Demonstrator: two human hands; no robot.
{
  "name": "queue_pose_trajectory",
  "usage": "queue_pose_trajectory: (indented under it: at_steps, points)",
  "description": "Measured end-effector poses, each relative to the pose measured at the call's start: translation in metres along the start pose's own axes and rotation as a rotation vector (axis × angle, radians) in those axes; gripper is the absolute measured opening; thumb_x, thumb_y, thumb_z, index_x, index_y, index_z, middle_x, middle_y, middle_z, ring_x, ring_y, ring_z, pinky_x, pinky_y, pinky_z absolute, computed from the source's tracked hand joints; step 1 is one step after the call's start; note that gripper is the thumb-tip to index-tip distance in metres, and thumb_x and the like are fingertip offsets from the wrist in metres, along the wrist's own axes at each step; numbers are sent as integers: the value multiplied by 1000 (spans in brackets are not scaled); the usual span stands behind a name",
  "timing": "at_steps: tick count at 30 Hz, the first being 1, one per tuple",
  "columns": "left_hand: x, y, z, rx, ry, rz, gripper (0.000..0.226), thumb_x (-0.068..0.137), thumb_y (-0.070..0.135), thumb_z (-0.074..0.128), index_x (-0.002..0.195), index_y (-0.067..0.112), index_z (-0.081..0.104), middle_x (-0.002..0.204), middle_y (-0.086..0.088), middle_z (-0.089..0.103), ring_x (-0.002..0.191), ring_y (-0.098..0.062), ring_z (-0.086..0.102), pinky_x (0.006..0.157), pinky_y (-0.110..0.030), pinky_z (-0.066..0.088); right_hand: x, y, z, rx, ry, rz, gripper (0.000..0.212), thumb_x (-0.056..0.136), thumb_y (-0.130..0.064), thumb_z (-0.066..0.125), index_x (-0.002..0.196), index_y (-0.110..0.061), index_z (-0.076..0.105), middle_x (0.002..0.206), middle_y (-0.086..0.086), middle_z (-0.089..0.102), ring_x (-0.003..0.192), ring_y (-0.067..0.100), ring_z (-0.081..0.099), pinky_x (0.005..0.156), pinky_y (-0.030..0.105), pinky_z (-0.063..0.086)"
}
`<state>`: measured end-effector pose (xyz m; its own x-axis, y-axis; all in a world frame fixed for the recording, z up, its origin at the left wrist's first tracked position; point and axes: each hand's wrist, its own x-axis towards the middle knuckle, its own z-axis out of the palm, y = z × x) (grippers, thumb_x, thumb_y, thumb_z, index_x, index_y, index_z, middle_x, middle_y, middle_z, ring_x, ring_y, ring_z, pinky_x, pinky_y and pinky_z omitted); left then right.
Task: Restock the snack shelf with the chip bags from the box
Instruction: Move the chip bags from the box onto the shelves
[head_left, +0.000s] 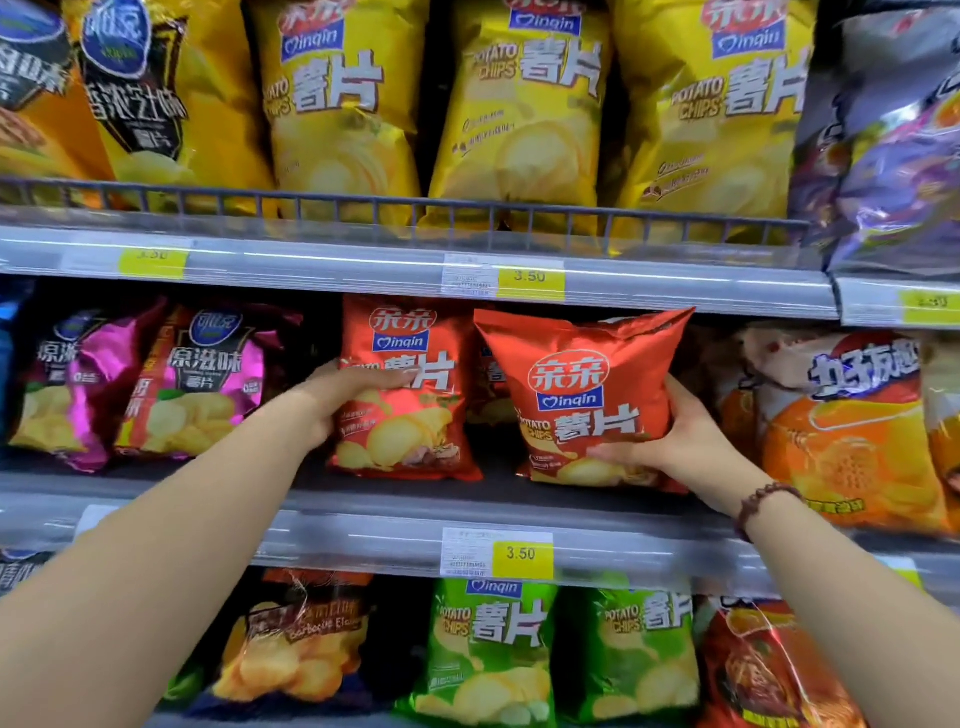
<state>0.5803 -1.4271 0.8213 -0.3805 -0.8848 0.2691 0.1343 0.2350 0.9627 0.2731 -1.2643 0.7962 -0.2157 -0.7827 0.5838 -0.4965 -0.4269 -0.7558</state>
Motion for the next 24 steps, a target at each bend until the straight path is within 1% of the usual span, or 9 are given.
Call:
queue_pose_trajectory:
  at_steps: [3,7,10,12,14,16,20,22,24]
  points:
    - [11,-4,-4,8,-107,-62,94,7,37,96,95,17,73,92,-8,78,75,-20,75,61,-31,60,5,5,13,21,-20,19,76,49,-11,92,112,-31,55,106,-5,72,95,7,70,83,26,58]
    - [33,-17,-23,-27,-86,-152,86,26,40,97,104,15,74,105,-11,75,96,-27,71,96,-47,51,15,12,23,96,-18,83,90,32,-32,94,114,-28,58,107,-4,74,98,11,71,83,31,57]
    - [45,-16,-19,-14,-77,-157,87,16,39,98,97,15,74,98,-11,76,91,-28,73,93,-45,52,25,16,25,175,-40,127,101,24,-36,97,117,-20,60,106,0,75,98,18,71,78,32,59]
    - [63,-17,-21,-1,-53,-142,86,17,42,98,97,17,75,104,-11,75,104,-30,68,98,-44,49,35,15,27,216,-87,169,102,26,-32,98,119,-17,60,108,4,74,100,21,71,78,33,59]
    - [84,-18,-28,34,-19,-139,76,25,48,96,93,21,78,112,-11,72,114,-32,62,103,-46,45,44,13,30,237,-161,214,95,33,-26,97,120,-15,62,110,6,73,102,23,70,81,35,59]
    - [98,-16,-35,33,6,-158,74,25,50,94,90,19,76,108,-12,73,110,-32,64,102,-46,46,52,9,33,240,-219,258,83,40,-20,94,117,-16,64,111,7,73,103,23,70,83,36,58]
    - [111,-13,-38,23,-44,-186,94,19,37,98,105,14,72,108,-13,74,104,-31,68,100,-47,49,63,4,42,209,-253,335,61,50,-14,83,109,-19,69,106,4,75,96,18,72,74,31,60]
    - [114,-16,-40,25,-59,-206,94,20,34,99,108,13,71,108,-13,74,103,-31,68,99,-48,50,68,8,46,174,-250,368,58,52,-17,83,108,-21,70,105,2,75,97,18,72,81,36,59]
    - [107,-12,-40,40,-52,-241,82,29,29,97,105,13,71,105,-14,74,98,-32,69,96,-49,51,73,12,51,164,-246,407,52,56,-18,82,106,-22,70,105,1,75,97,17,72,86,39,56]
